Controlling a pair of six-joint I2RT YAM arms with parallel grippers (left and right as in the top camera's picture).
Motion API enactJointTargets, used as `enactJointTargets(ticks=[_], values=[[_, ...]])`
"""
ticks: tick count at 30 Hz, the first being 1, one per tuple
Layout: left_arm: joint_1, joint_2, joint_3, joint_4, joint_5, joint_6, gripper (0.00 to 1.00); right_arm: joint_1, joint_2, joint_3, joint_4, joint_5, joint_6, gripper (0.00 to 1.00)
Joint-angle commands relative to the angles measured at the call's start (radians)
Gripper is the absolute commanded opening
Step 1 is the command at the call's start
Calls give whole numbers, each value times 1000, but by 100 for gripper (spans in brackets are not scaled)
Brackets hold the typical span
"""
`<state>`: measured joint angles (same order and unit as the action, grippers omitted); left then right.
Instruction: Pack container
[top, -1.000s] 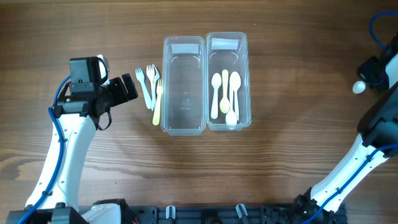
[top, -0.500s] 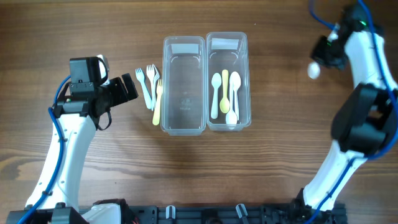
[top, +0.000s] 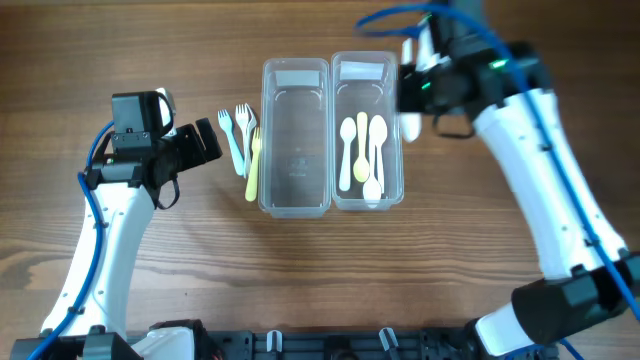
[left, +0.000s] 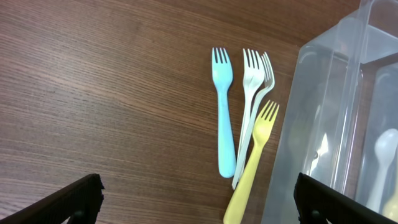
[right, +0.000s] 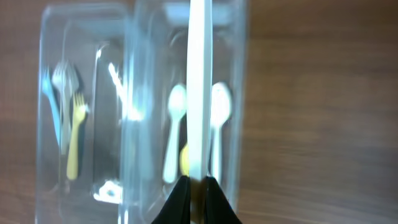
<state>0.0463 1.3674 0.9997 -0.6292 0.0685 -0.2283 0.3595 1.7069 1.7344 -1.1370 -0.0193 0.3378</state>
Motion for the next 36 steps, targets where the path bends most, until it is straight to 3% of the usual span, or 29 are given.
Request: enactJointTargets(ticks=[1,8,14,15,16,18,22,29,32,33,36], values=[[-5,3,21,3,-10,19,100,114,27,-146,102,23,73,4],[-5,3,21,3,-10,19,100,181,27,-352,315,23,212,4],[-5,3,21,3,-10,19,100,180,27,-370,356,18,138,6],[-5,3,21,4,-10,19,100,180,27,-370,355,18,133,9],[-5,3,21,3,-10,19,100,180,25,-366,346,18,134,22],[-5,3,21,3,-10,19,100,180,15,-350,326,24,129,35],[-5,3,21,3,-10,19,100,176,-56,-288,314,72,103,52],[-5,3,21,34,5,8,100,87,-274,-198,307,163,81,66],[-5,3,21,-26,177,0,100,0,-361,-198,275,163,81,73],[-5,3,21,-109,236,0,100,-55,-398,-198,251,163,81,75],[-6,3,20,-135,277,-23,100,-185,-449,-198,185,162,82,78]])
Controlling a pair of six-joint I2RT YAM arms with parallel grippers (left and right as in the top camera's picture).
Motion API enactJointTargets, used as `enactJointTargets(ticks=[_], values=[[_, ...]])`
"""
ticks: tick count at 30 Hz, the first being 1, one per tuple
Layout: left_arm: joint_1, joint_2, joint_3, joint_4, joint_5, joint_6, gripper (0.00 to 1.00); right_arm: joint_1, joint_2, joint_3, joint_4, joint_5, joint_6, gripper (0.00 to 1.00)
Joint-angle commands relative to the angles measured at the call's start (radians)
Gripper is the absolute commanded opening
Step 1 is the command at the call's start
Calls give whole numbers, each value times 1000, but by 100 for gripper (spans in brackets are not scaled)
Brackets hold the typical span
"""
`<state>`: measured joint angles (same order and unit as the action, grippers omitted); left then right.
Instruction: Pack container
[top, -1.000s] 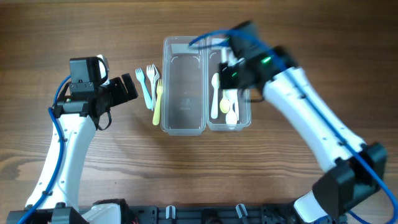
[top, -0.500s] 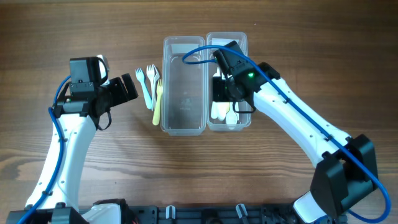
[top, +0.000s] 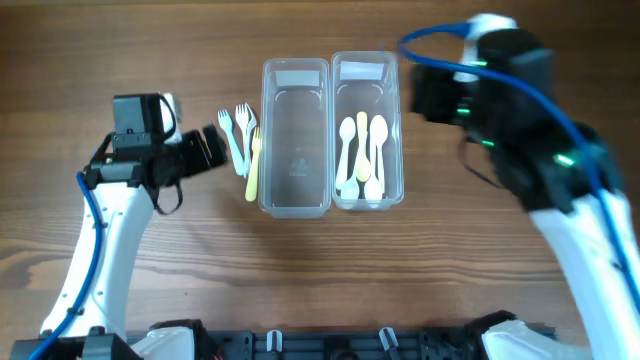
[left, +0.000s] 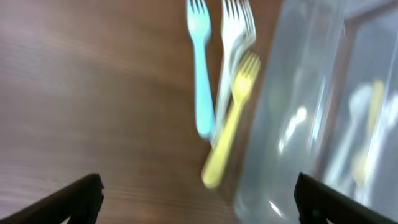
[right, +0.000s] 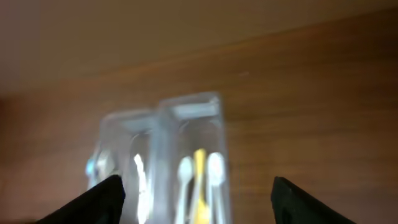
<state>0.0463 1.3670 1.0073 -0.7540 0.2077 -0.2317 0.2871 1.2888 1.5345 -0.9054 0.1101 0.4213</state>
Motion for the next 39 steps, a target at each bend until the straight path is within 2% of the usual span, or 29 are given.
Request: enactJointTargets(ticks=[1,3,5,6,8,9,10,13,16,18,21,29,35,39], values=[[-5,4,12,-6,137,-22,100,-152,-38,2,-68,32,-2,78],[-5,4,12,6,126,-39,100,-215,-39,2,-106,32,-2,79],[-6,4,12,23,51,-42,99,-281,-31,0,-154,29,-2,82],[-8,4,12,29,-9,-41,91,-303,-26,-4,-168,27,-2,82],[-17,4,13,39,-130,-41,41,-336,-17,-14,-186,21,-2,82],[-24,4,14,45,-180,-41,36,-346,-11,-21,-188,21,-2,82],[-32,4,14,56,-217,-41,16,-353,-6,-26,-188,22,-3,82],[-71,4,14,113,-243,-2,6,-359,16,-37,-188,26,-3,83],[-134,11,14,165,-244,101,4,-359,41,-38,-188,26,-3,84],[-194,34,14,195,-283,172,4,-359,57,-38,-188,25,-3,91],[-258,81,14,208,-370,203,4,-360,71,-38,-189,25,-3,94],[-305,248,14,261,-406,209,4,-360,74,-38,-200,25,-27,91],[-331,264,14,303,-275,196,4,-360,74,-38,-202,25,-27,91],[-376,264,14,320,-241,165,4,-360,75,-38,-202,25,-26,91]])
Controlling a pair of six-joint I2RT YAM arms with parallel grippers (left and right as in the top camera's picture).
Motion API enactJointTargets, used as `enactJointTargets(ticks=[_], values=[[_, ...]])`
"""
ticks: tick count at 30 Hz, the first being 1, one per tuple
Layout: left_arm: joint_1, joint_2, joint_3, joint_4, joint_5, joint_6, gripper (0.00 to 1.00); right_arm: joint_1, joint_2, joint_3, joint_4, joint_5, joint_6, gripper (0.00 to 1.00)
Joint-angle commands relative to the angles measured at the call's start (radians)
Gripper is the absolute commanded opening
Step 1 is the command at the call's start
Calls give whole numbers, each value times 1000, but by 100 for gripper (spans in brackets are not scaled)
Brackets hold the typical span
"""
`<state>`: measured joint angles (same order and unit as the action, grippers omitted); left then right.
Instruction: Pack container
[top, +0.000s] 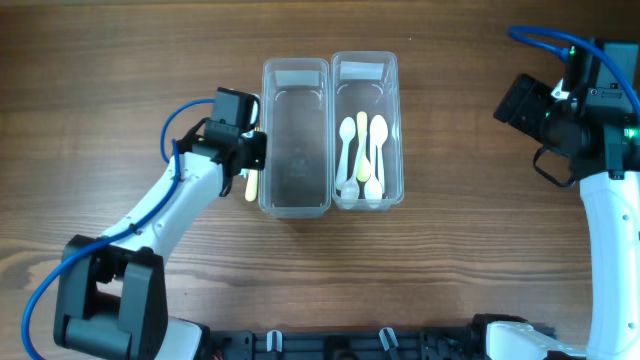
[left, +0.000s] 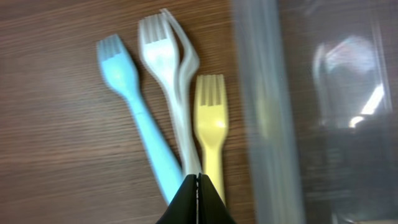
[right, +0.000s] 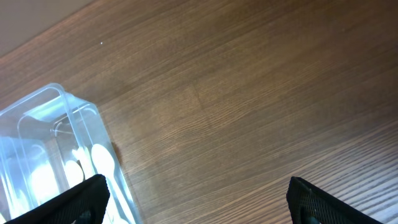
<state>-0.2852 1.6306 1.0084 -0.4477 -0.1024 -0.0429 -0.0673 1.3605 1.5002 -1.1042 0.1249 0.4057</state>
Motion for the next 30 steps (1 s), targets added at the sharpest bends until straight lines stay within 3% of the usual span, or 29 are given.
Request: enactJointTargets(ticks=[1,10,19,22,26,28,30], values=[[-60,0,13,18,68,-32,4,-5,4,-3,-3,10,-11,91],[-165,0,13,41,53,-56,4,-5,5,-3,-4,10,-11,91],[-75,-13,58,-91,1,-175,9,-5,5,-3,-7,6,-11,91],[-29,-13,61,-144,1,-175,25,-5,5,-3,-8,6,-10,91],[31,-13,61,-149,49,-174,68,-5,5,-3,-7,-19,-11,91],[58,-11,61,-120,113,-174,73,-5,5,-3,-7,-21,-11,91],[80,-10,61,-70,149,-170,71,-5,6,-3,-7,-21,-10,91]])
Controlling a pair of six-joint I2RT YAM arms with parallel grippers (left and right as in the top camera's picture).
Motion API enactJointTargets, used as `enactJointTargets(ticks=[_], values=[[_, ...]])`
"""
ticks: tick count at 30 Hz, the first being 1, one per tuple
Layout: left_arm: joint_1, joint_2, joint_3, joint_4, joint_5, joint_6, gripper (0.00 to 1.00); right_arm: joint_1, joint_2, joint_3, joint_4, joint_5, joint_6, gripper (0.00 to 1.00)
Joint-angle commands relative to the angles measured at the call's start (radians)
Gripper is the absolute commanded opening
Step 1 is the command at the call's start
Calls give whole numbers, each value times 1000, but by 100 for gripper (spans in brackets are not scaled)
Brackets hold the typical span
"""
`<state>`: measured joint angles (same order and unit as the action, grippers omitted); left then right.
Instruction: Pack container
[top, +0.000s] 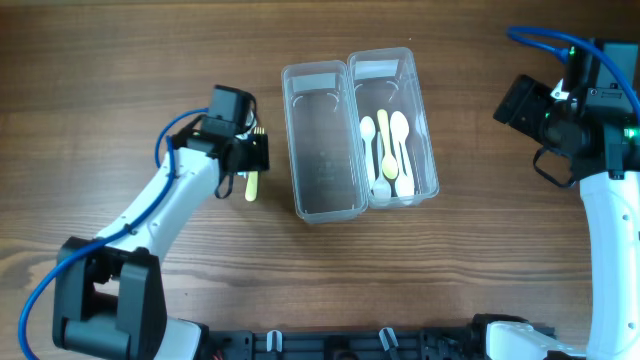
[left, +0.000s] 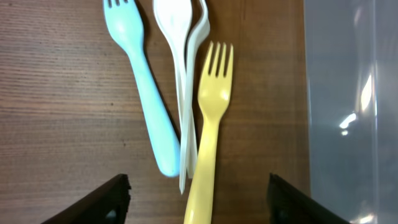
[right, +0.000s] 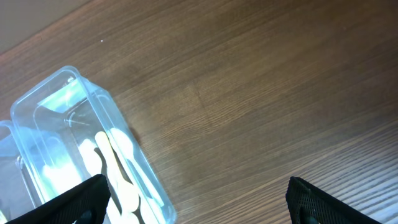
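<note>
Several plastic forks lie on the table left of the containers: a blue fork (left: 147, 93), white forks (left: 185, 68) and a yellow fork (left: 208, 137). My left gripper (left: 202, 200) hangs open right above their handles, holding nothing. The empty clear container (top: 322, 150) sits beside them, turned slightly. Joined to its right, the second clear container (top: 381, 66) holds several pale spoons (top: 386, 140). My right gripper (right: 199, 205) is open and empty far off to the right, with the spoon container (right: 37, 124) at the lower left of its view.
The wooden table (top: 480, 250) carries nothing else. The left arm (top: 160, 220) reaches up from the front left, and the right arm (top: 600, 210) stands along the right edge.
My left gripper, shut beside the forks a moment ago, now stands open over them. Both containers have shifted right and turned a little. The right arm has not moved.
At first my right gripper was shut on a white utensil over the spoon container, the left one open left of the forks. Then the right gripper was open and withdrawn. Later the left gripper was shut at the forks; now it is open and the containers sit further right.
</note>
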<state>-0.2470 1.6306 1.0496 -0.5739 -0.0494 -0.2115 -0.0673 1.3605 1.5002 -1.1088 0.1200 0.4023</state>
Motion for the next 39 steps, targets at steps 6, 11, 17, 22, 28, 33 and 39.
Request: enactJointTargets(ticks=[6,11,17,22,28,33,39], values=[[51,24,19,181,100,1,56,-5,8,-3,-12,-15,-8,91],[51,104,19,173,214,1,44,-5,8,-3,-20,-15,-8,90],[50,171,19,170,225,2,41,-5,9,-3,-20,-15,-8,90],[45,191,18,156,251,1,40,-5,9,-3,-20,-15,-8,90],[44,195,14,119,246,2,41,-5,9,-3,-19,-15,-8,89],[27,224,14,115,239,50,42,-5,9,-3,-20,-15,-8,88],[1,263,14,119,140,51,42,-5,9,-3,-30,-15,-8,87]])
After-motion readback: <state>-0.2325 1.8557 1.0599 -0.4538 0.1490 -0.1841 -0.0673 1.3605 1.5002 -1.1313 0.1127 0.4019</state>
